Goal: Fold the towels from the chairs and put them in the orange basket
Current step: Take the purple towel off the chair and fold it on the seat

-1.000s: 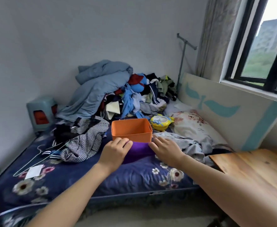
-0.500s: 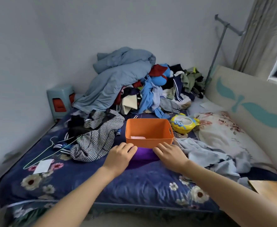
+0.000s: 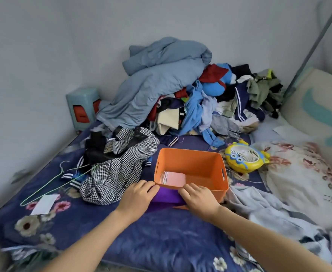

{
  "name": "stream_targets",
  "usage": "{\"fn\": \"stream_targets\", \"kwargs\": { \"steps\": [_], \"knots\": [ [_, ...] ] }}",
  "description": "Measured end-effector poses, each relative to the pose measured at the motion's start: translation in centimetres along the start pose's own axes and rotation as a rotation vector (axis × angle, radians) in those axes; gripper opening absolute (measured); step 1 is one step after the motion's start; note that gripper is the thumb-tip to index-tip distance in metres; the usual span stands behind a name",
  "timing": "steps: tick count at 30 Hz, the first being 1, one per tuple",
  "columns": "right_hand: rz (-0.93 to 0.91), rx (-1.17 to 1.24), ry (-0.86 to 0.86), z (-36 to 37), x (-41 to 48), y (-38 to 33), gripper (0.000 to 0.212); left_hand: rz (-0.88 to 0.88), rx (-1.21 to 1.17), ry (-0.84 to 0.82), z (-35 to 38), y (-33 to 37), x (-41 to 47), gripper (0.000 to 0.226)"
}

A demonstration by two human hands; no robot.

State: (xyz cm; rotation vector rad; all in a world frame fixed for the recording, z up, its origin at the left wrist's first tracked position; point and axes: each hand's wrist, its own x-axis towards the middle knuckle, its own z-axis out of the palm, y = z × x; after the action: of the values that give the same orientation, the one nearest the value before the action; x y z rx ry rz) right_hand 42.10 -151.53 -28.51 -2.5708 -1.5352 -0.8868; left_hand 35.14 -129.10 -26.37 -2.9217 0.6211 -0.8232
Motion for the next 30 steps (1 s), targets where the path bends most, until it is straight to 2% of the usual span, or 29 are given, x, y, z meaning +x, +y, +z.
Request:
{"fn": "stream_targets", "kwargs": {
  "steps": [4, 8, 11, 15, 17, 19, 22, 25, 28, 30],
  "knots": [
    [0.006, -0.001, -0.062, 5.1, 2.9, 3.3, 0.025, 0.008, -0.033, -0.036, 4.7, -4.0, 2.9, 0.037],
    [0.103, 0.037, -0.071, 7.5, 5.7, 6.1, 0.018, 0.038, -0.080, -0.054, 8.0, -7.6, 6.6, 0.036],
    [0.201, 0.070, -0.120, 9.3, 7.5, 9.0, 0.027, 0.080, -0.129, -0.081, 11.1, -10.4, 10.5, 0.033],
    [0.330, 0.106, -0.280, 11.4, 9.1, 12.3, 0.055, 0.162, -0.178, -0.180, 15.2, -12.8, 15.3, 0.032],
    [0.405, 0.114, -0.342, 13.2, 9.3, 14.0, 0.058, 0.206, -0.197, -0.239, 18.1, -13.7, 17.5, 0.032],
    [0.474, 0.128, -0.405, 14.7, 9.0, 14.9, 0.061, 0.252, -0.223, -0.341, 20.6, -13.7, 18.7, 0.045],
    [0.566, 0.151, -0.495, 17.6, 8.3, 16.4, 0.064, 0.271, -0.192, -0.472, 24.4, -13.4, 20.6, 0.049],
    [0.650, 0.166, -0.510, 21.0, 7.5, 17.7, 0.057, 0.263, -0.166, -0.526, 27.4, -13.3, 22.5, 0.047],
    [0.680, 0.192, -0.495, 24.8, 6.4, 18.6, 0.040, 0.271, -0.132, -0.563, 30.5, -13.0, 23.0, 0.028],
    [0.646, 0.204, -0.526, 27.6, 5.7, 18.9, 0.030, 0.254, -0.104, -0.636, 33.2, -12.7, 22.2, 0.033]
  ]
}}
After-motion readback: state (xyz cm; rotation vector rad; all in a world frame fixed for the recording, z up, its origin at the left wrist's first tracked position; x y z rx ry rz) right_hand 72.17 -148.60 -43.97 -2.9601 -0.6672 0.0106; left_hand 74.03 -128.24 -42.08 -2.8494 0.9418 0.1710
